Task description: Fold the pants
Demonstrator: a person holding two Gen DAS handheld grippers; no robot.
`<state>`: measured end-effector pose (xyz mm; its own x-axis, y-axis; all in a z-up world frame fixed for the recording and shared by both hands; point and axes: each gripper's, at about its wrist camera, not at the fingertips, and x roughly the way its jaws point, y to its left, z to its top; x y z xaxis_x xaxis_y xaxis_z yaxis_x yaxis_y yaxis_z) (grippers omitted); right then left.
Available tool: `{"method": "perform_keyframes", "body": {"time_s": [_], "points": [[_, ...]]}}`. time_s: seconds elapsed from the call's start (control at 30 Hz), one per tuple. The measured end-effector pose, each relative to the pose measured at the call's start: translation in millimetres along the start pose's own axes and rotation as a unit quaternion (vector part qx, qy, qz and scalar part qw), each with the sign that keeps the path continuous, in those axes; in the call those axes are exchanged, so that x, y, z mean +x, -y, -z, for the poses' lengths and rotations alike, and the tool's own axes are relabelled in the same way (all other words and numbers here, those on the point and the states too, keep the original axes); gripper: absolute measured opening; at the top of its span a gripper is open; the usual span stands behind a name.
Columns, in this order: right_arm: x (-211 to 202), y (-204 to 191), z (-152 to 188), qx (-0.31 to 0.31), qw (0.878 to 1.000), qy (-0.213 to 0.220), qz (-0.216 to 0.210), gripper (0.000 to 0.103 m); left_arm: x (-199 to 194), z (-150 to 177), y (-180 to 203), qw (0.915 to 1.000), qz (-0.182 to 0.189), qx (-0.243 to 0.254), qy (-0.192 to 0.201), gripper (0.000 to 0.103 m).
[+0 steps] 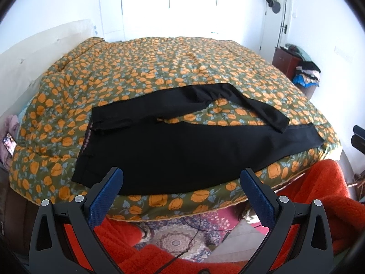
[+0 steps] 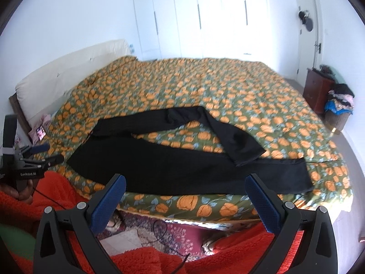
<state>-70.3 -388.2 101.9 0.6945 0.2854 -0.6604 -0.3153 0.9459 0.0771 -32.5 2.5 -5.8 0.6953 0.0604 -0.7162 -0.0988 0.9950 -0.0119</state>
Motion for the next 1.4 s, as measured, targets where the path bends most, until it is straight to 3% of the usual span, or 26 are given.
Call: {"method": "perform_keyframes", "body": {"time_s": [0.2, 0.3, 0.4, 0.6, 0.73, 1.4], "points": [[-15.8, -1.0, -0.5, 0.012, 0.999, -0.008, 0.049, 0.103, -10.8, -18.2, 5.3, 0.9993, 0.016, 0.028, 0.02, 0.102], [-20.8, -1.2, -7.1, 0.004, 0.997, -0.011, 0.082, 0.103, -13.6, -31.9, 13.4, 0.9983, 0.005, 0.047, 0.034, 0.102], [-25.8, 1.2, -13.2, 0.003, 0.995, 0.004, 0.096, 0.103, -17.6, -37.3, 19.3, 0.9988, 0.0, 0.032, 0.037, 0.102], [-18.2, 4.1, -18.5, -0.002, 0.994, 0.014, 0.106, 0.103, -18.3, -26.0, 20.2, 0.9998, -0.011, 0.001, 0.015, 0.102], [-5.9, 4.3, -20.2, -0.007, 0.992, 0.005, 0.123, 0.103, -11.3, -22.3, 16.3, 0.9997, -0.026, 0.002, 0.006, 0.102], [33.3, 4.9, -16.7, -0.05, 0.978, -0.05, 0.195, 0.103, 30.2, -24.1, 18.6, 0.9995, -0.019, 0.014, -0.02, 0.102]]}}
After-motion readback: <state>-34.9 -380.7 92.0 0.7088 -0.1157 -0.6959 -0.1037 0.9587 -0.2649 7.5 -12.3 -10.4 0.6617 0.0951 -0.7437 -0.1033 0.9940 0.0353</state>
